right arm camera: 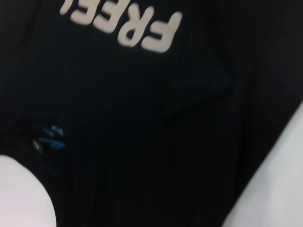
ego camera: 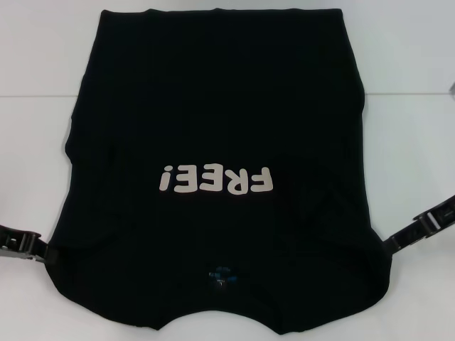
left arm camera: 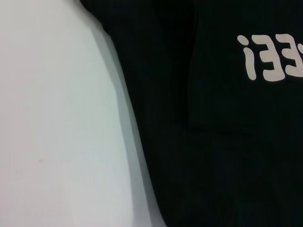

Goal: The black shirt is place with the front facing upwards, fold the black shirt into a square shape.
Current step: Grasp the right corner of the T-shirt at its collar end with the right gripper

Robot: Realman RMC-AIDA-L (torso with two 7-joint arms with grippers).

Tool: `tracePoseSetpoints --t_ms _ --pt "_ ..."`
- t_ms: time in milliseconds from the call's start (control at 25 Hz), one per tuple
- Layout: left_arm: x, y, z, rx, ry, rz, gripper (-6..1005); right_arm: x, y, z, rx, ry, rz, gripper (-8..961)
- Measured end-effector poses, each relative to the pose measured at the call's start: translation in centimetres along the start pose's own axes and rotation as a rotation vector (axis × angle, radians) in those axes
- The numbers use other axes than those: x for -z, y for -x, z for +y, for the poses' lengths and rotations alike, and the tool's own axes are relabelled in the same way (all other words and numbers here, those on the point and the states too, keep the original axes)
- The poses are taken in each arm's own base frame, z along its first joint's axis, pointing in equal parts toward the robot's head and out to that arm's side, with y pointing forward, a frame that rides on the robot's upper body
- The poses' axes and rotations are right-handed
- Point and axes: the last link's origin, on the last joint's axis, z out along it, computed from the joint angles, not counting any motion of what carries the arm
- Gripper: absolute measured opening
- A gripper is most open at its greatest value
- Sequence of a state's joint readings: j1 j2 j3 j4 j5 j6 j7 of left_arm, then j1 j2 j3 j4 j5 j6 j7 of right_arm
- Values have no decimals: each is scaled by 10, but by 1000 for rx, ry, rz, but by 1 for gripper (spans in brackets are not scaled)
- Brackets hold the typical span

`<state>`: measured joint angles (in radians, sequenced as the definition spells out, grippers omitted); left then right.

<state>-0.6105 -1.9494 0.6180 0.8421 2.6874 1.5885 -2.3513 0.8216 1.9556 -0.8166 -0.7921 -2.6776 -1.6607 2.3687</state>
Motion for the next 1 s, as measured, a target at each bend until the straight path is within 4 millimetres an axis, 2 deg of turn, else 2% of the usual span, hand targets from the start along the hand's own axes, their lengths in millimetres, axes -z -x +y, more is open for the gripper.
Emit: tracePoseSetpoints --t_ms 320,680,1000 --pt "0 0 0 -3 0 1 26 -17 6 13 52 -9 43 676" --pt "-1 -1 1 -7 2 -1 27 -30 6 14 50 -41 81 669" --pt "-1 -1 1 -7 2 -1 27 -34 8 17 74 -50 88 507"
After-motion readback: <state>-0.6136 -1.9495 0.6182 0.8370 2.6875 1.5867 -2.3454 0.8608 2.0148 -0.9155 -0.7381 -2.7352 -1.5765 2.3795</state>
